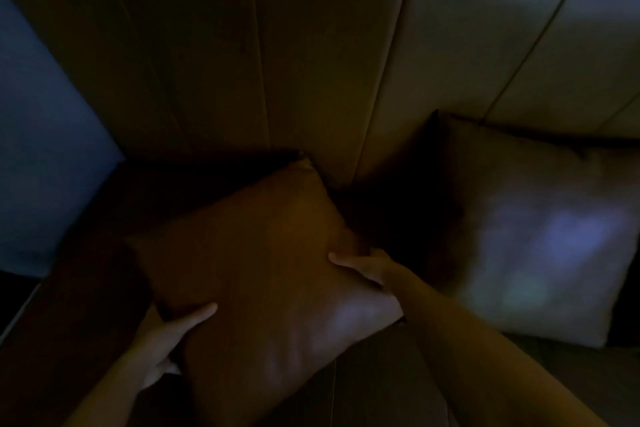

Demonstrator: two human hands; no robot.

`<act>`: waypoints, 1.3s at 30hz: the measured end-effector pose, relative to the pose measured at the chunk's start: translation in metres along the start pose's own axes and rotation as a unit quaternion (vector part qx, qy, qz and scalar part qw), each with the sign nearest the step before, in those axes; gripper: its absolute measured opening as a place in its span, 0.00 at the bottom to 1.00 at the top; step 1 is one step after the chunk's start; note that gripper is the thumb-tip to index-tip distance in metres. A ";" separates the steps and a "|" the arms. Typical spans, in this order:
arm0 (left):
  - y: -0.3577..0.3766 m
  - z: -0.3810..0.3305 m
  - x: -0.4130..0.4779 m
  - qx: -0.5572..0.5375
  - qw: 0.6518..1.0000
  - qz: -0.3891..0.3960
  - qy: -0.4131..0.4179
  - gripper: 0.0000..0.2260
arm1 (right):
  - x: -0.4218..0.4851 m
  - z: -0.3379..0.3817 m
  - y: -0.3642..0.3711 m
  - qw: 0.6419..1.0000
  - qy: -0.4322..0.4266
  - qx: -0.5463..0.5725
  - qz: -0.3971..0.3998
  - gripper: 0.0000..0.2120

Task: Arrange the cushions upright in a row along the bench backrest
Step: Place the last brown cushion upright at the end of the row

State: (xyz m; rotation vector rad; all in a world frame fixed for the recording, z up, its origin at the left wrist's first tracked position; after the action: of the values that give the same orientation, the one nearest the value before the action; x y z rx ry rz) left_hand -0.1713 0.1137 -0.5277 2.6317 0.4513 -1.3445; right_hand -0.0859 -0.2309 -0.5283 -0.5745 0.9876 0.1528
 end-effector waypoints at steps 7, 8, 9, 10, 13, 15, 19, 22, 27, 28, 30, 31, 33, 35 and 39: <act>0.020 -0.062 -0.021 -0.001 0.991 0.049 0.123 0.56 | -0.019 -0.003 -0.010 0.989 -0.088 0.122 -0.003 0.67; 0.026 -0.074 -0.023 -0.009 0.988 0.058 0.142 0.57 | -0.020 -0.001 -0.016 0.984 -0.099 0.145 -0.011 0.68; 0.033 -0.086 -0.024 -0.016 0.985 0.064 0.159 0.58 | -0.021 0.000 -0.022 0.980 -0.109 0.168 -0.017 0.67; 0.043 -0.100 -0.025 -0.018 0.982 0.071 0.176 0.58 | -0.022 0.002 -0.030 0.975 -0.114 0.189 -0.021 0.63; 0.078 -0.140 -0.018 0.012 0.969 0.105 0.224 0.57 | -0.023 -0.001 -0.050 0.967 -0.112 0.225 -0.033 0.40; 0.100 -0.156 -0.009 0.054 0.962 0.117 0.241 0.54 | -0.018 -0.009 -0.058 0.972 -0.086 0.212 -0.044 0.33; 0.129 -0.150 0.018 0.136 0.962 0.122 0.202 0.52 | -0.003 -0.038 -0.051 0.978 -0.011 0.206 -0.030 0.42; 0.133 -0.143 0.032 0.133 0.969 0.104 0.182 0.51 | 0.007 -0.043 -0.053 0.970 -0.024 0.241 -0.033 0.40; 0.138 -0.149 0.038 0.127 0.966 0.085 0.208 0.49 | 0.019 -0.041 -0.057 0.965 -0.036 0.254 -0.052 0.35; 0.138 -0.152 0.038 0.127 0.964 0.085 0.216 0.49 | 0.019 -0.041 -0.058 0.965 -0.039 0.253 -0.054 0.34; 0.139 -0.155 0.037 0.131 0.963 0.081 0.221 0.48 | 0.020 -0.041 -0.059 0.966 -0.039 0.248 -0.054 0.36; 0.138 -0.156 0.038 0.130 0.964 0.081 0.218 0.48 | 0.021 -0.040 -0.060 0.967 -0.039 0.247 -0.054 0.37; 0.137 -0.155 0.039 0.127 0.964 0.073 0.220 0.49 | 0.022 -0.039 -0.059 0.966 -0.052 0.248 -0.057 0.36; 0.136 -0.152 0.039 0.123 0.963 0.052 0.236 0.49 | 0.022 -0.038 -0.059 0.964 -0.064 0.249 -0.069 0.36; 0.135 -0.144 0.027 0.123 0.954 -0.018 0.274 0.43 | 0.013 -0.034 -0.064 0.973 -0.055 0.194 -0.113 0.44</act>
State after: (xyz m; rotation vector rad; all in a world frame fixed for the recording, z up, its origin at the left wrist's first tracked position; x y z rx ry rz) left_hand -0.0017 0.0303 -0.4657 3.2134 0.4142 -0.6869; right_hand -0.0802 -0.3043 -0.5290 -0.3110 0.8084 -0.2077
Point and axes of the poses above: each hand's wrist, its own x-axis towards the middle knuckle, its own y-axis out of the palm, z = x × y, the point moved 7 cm from there along x, towards the middle knuckle, and after that the axes turned 11 degrees about -x, right-handed, at the moved point
